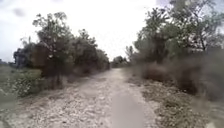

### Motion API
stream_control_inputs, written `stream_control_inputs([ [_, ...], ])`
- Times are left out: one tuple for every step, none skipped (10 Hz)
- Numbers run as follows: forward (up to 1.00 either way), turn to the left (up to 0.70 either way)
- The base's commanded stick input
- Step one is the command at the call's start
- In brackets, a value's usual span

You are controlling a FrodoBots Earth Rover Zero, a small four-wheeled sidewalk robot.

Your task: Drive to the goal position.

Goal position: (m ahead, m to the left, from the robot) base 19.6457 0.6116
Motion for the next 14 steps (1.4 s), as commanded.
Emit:
stream_control_inputs([
  [0.7, 0.0],
  [0.7, 0.0],
  [0.7, 0.0],
  [0.7, 0.0],
  [0.7, 0.0],
  [0.7, 0.0],
  [0.7, 0.0],
  [0.7, 0.0],
  [0.7, 0.0],
  [0.7, 0.0],
  [0.7, 0.0],
  [0.7, 0.0],
  [0.7, 0.0],
  [0.7, 0.0],
])
